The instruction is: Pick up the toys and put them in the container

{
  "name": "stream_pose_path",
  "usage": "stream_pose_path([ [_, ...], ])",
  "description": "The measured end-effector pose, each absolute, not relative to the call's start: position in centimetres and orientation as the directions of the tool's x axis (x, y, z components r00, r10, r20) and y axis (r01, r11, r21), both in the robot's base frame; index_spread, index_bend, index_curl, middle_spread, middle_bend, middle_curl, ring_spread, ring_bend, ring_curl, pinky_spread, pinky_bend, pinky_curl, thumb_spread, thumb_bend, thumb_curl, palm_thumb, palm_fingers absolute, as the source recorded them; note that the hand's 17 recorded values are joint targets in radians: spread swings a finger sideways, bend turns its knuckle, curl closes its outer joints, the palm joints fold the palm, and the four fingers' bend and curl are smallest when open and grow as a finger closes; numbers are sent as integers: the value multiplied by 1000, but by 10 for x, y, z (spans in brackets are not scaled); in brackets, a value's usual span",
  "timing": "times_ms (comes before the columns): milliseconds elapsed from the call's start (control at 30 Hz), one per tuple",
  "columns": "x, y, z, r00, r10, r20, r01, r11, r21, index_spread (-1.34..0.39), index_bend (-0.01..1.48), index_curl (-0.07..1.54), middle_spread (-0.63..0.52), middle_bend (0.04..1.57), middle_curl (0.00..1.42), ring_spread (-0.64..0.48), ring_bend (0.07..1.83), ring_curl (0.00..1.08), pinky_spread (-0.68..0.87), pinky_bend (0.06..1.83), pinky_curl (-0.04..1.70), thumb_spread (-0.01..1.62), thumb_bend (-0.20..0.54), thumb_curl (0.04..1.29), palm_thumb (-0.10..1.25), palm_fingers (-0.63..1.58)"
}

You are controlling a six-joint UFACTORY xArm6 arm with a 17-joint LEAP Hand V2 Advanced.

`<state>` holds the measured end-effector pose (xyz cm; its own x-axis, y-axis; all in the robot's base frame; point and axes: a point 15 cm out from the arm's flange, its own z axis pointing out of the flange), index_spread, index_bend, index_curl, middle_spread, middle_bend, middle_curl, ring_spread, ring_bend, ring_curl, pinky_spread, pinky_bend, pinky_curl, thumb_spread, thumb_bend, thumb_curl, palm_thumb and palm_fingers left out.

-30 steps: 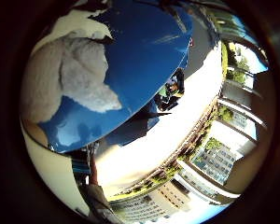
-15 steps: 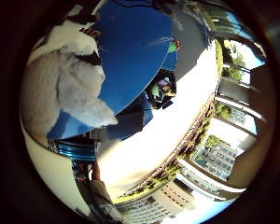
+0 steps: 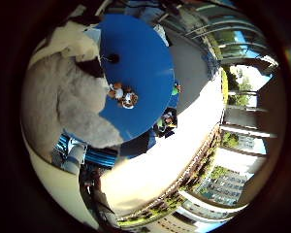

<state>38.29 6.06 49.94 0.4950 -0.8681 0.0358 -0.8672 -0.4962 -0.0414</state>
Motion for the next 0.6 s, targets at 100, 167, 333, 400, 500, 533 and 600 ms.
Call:
stream_pose_path([
  [100, 406, 104, 499, 512, -858, 40, -850, -513, -122, -965, 1097, -16, -289, 1184, 1197, -151, 1467, 885, 122, 1703, 680, 1140, -18, 769, 973, 809],
  [167, 425, 131, 493, 516, -856, 22, -842, -512, -170, -966, 1112, -16, -288, 1189, 1201, -151, 1473, 887, 121, 1705, 687, 1137, -25, 770, 948, 802],
  [333, 472, 178, 466, 513, -857, -41, -837, -489, -246, -974, 1112, -30, -283, 1190, 1195, -142, 1488, 887, 119, 1695, 712, 1130, -36, 767, 885, 720],
  [400, 495, 195, 446, 506, -860, -63, -840, -475, -264, -938, 1137, -12, -277, 1164, 1176, -114, 1482, 862, 133, 1656, 707, 1129, -44, 753, 836, 753],
  [500, 508, 209, 410, 503, -860, -87, -851, -476, -221, -840, 1156, -2, -250, 1087, 1112, -39, 1412, 794, 178, 1557, 682, 1135, -33, 722, 797, 739],
  [533, 510, 214, 397, 506, -858, -93, -853, -482, -200, -796, 1155, 2, -239, 1050, 1084, -9, 1371, 769, 193, 1526, 673, 1139, -30, 713, 792, 713],
  [600, 511, 225, 369, 515, -851, -103, -854, -499, -148, -703, 1175, 21, -220, 986, 1037, 20, 1312, 736, 213, 1458, 661, 1143, -26, 698, 789, 661],
])
